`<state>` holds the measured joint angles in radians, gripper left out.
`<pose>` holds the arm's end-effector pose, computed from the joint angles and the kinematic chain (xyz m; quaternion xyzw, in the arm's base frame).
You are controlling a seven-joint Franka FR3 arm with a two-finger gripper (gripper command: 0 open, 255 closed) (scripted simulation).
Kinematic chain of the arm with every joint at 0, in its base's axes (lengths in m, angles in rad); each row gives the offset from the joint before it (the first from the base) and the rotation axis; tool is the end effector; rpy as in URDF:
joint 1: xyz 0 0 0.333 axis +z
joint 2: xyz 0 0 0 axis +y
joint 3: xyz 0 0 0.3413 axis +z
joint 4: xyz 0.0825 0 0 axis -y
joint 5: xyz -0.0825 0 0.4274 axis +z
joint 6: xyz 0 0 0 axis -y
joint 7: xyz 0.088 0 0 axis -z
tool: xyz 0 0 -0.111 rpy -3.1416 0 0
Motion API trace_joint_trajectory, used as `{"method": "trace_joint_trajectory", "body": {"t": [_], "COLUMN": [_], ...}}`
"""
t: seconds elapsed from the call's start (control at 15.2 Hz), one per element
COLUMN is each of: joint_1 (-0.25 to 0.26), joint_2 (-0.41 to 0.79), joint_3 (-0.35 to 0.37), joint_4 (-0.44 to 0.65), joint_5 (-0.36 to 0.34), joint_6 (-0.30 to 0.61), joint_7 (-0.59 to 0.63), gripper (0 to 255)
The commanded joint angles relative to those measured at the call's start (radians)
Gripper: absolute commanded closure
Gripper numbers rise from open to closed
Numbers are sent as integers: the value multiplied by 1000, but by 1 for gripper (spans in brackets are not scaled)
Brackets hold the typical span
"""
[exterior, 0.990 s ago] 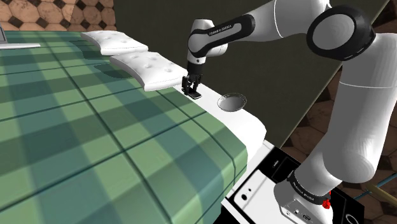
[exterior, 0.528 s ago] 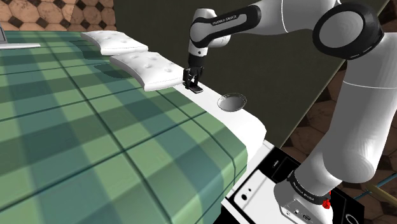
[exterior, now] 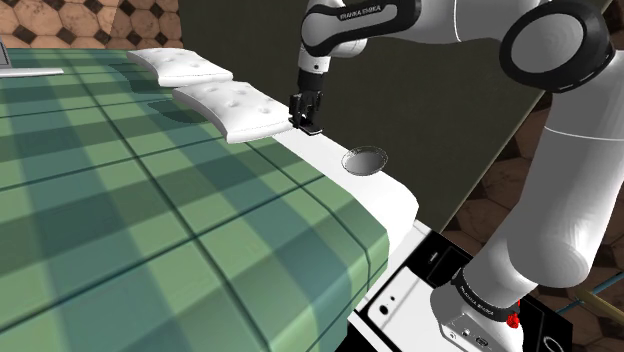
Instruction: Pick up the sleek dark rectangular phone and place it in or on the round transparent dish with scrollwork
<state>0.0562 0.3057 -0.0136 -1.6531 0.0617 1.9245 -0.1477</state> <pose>0.6916 0.0349 0.4345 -0.9960 -0.0841 0.0157 0.0276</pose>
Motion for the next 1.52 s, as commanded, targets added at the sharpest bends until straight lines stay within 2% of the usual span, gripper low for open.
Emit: {"method": "trace_joint_trajectory", "body": {"t": [0.0, 0.2, 0.86, 1.32, 1.45], "joint_1": [0, 0, -66, -119, -126], "joint_2": [-5, -11, -353, -569, -588], "joint_3": [0, 0, -54, -112, -120], "joint_4": [20, 44, -396, -620, -652], "joint_5": [-1, -1, -12, -49, -54], "joint_6": [-26, -55, 36, 42, 54], "joint_7": [1, 3, -118, -210, -221], "gripper": [255, 255, 255, 255, 255]}}
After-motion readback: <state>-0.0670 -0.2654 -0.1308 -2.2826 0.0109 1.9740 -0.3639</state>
